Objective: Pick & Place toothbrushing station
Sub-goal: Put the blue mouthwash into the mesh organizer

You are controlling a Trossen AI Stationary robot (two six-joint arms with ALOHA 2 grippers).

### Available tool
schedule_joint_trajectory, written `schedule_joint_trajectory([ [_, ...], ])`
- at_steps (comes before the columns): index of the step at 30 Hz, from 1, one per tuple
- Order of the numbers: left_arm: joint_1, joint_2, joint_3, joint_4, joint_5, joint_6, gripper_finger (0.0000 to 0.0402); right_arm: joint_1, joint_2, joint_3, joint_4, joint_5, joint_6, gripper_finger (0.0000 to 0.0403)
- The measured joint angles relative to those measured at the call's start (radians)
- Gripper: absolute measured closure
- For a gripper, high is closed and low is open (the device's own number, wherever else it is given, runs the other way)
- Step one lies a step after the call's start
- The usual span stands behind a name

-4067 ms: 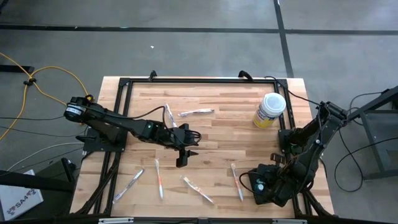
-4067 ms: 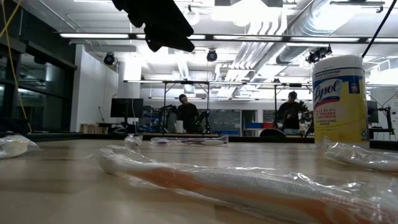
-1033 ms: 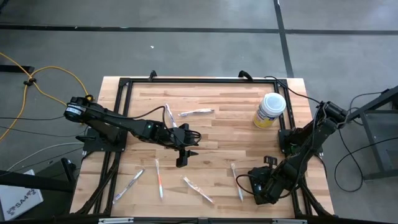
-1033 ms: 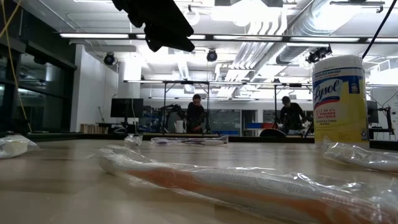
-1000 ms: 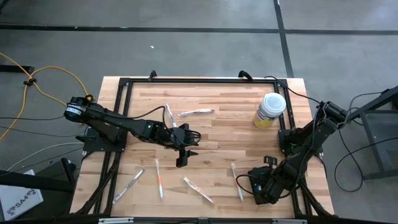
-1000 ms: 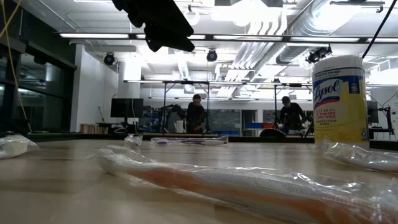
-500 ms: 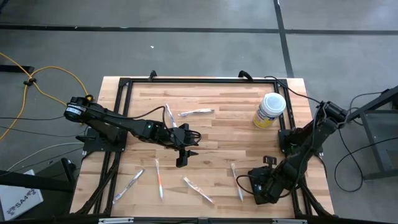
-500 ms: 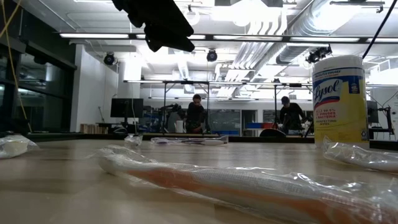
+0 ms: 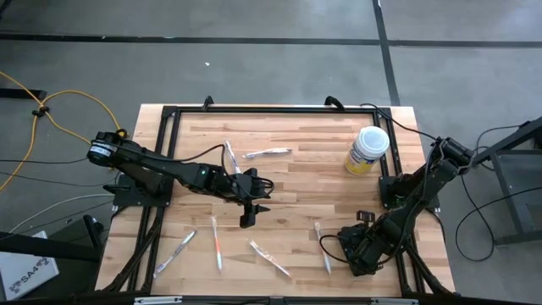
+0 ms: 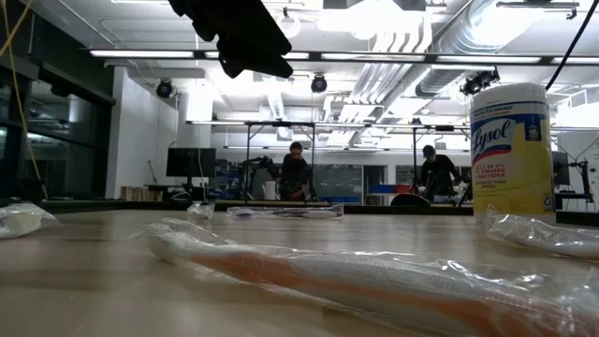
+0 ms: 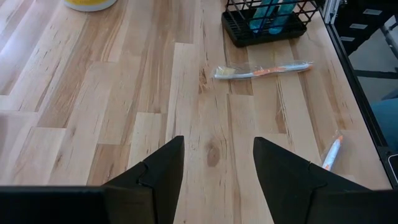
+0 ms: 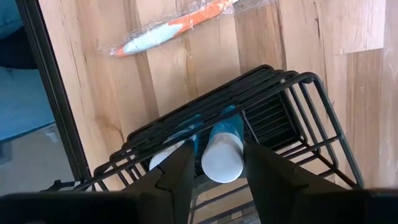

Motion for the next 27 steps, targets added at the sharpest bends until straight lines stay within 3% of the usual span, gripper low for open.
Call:
schedule_joint_trajectory([
  [27,0.0,0.0,0.0,0.0,0.0,0.0,0.0217,0.0,-0.013,0.001,0.002,-0.008,-0.001,0.0273],
])
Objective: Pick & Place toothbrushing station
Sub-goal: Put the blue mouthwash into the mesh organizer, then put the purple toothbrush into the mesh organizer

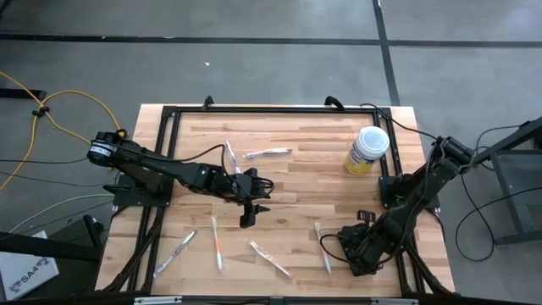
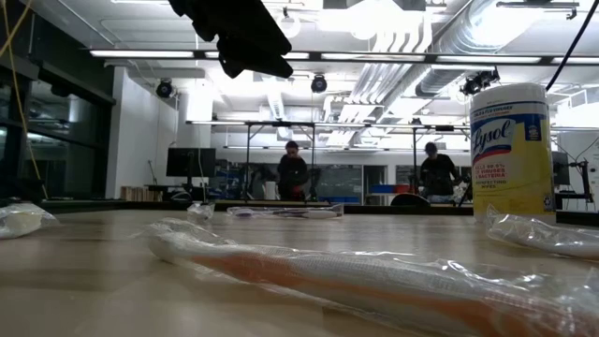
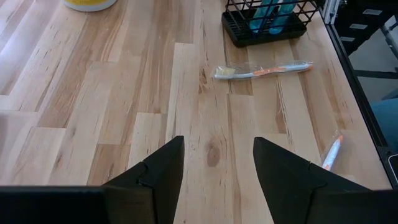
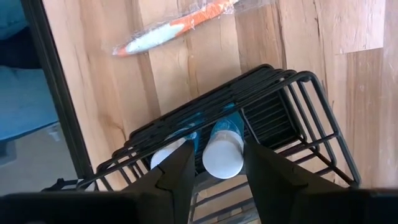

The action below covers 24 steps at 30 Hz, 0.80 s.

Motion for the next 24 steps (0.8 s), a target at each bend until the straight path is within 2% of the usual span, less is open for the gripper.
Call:
schedule_joint_trajectory([
  [12,0.0,0.0,0.0,0.001,0.0,0.0,0.0217,0.0,-0.093,0.0,0.003,0.022,0.029,0.0273],
  [24,0.0,0.0,0.0,0.001,0.0,0.0,0.0217,-0.001,-0.152,0.001,0.003,0.099,0.011,0.0273],
])
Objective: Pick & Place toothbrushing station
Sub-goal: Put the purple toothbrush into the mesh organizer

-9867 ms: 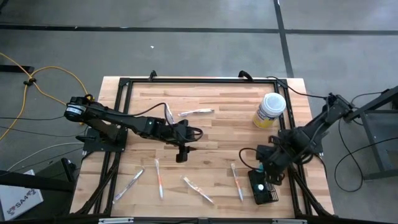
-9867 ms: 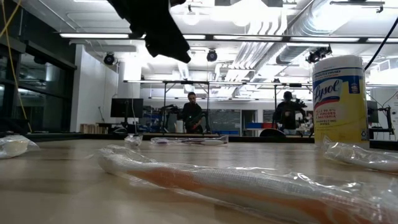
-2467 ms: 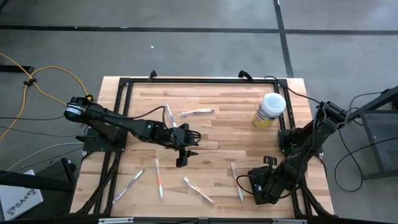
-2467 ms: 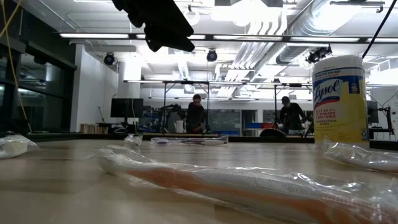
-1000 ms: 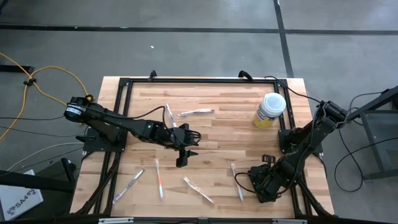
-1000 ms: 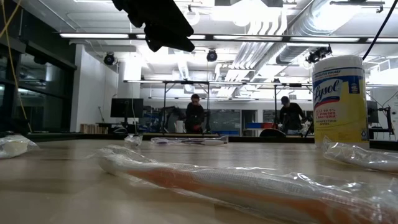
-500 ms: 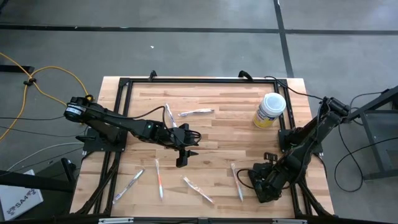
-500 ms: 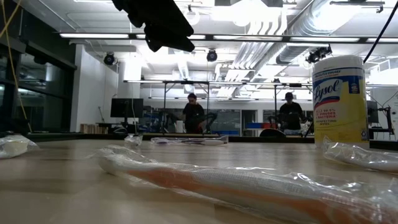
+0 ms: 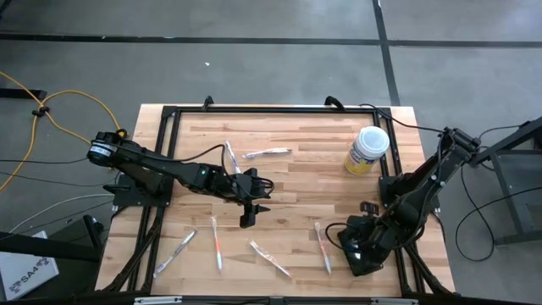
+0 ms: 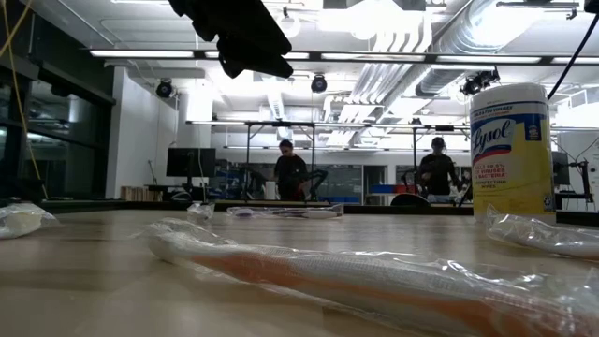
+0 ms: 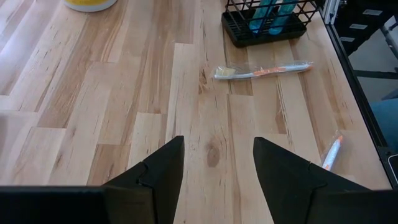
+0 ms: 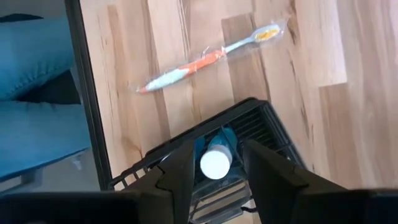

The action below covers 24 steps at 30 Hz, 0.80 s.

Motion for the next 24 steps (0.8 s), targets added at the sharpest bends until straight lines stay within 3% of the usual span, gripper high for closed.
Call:
schedule_joint_trajectory([
  [12,0.0,0.0,0.0,0.0,-0.001,0.006,0.0217,-0.148,-0.001,0.0,0.03,0.018,-0.187,0.0273],
  [24,0.0,0.0,0.0,0.003,-0.004,0.011,0.0217,-0.299,-0.001,0.0,0.073,-0.012,-0.219,0.0273],
])
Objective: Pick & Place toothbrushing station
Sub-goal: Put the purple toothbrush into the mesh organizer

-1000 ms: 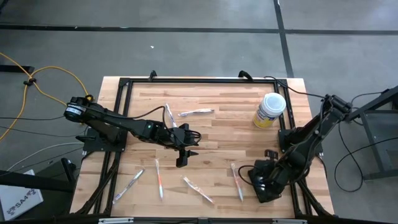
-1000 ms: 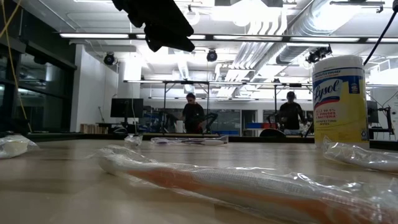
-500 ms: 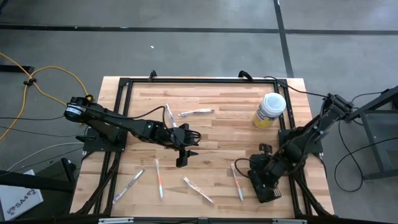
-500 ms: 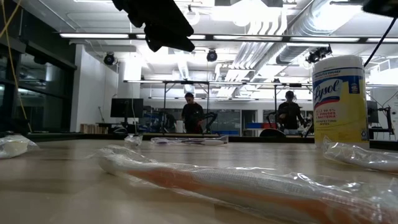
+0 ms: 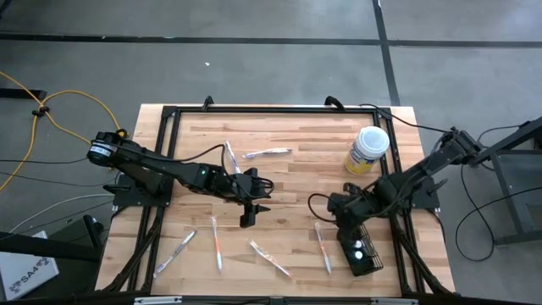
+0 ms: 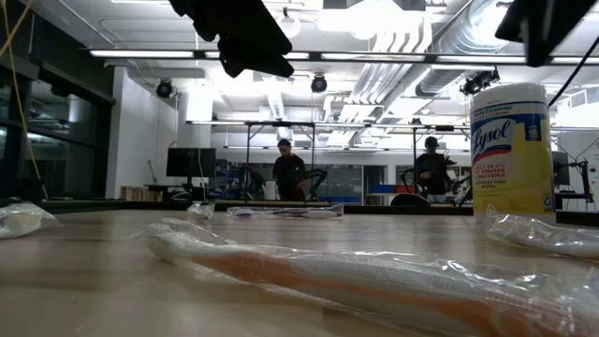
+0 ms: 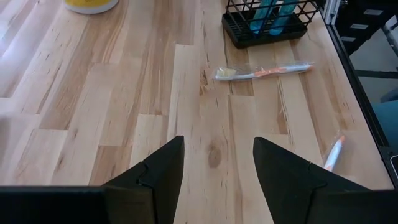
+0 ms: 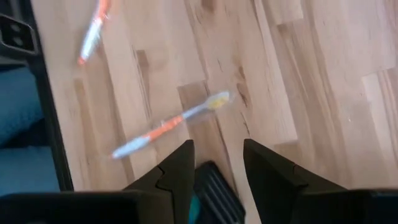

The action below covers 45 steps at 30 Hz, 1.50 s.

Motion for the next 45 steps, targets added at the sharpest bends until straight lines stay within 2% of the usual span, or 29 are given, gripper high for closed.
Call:
schedule_joint_trajectory([
  [4,0.0,0.0,0.0,0.0,0.0,0.085,0.0217,-0.04,0.0,0.0,0.081,0.002,-0.063,0.0273],
  [8,0.0,0.0,0.0,0.0,0.0,0.096,0.0217,-0.097,0.0,0.0,0.131,0.001,-0.13,0.0273],
  [14,0.001,0.0,0.0,0.0,-0.102,0.002,0.0217,-0.177,0.005,0.0,0.127,-0.028,-0.222,0.0273],
  [19,0.005,0.0,0.0,0.0,-0.125,-0.031,0.0217,-0.232,0.005,0.0,0.128,-0.039,-0.377,0.0273],
  [25,0.017,0.0,0.0,0.001,-0.157,-0.051,0.0217,-0.283,0.005,0.0,0.126,-0.042,-0.392,0.0273],
  [30,0.031,0.0,0.0,-0.036,-0.151,-0.131,0.0217,-0.286,0.005,0.0,0.126,-0.049,-0.392,0.0273],
  [34,0.077,0.0,0.0,-0.133,-0.152,-0.137,0.0217,-0.286,0.005,0.0,0.095,-0.042,-0.394,0.0273],
  [38,0.131,-0.005,0.0,-0.155,-0.079,-0.158,0.0217,-0.301,-0.003,-0.001,0.037,0.0,-0.395,0.0273],
  [40,0.157,-0.015,0.0,-0.155,-0.045,-0.126,0.0217,-0.322,-0.02,-0.002,0.026,-0.007,-0.399,0.0273],
  [45,0.217,-0.073,0.0,-0.22,-0.038,-0.014,0.0217,-0.384,-0.076,-0.002,0.021,-0.026,-0.438,0.0273],
])
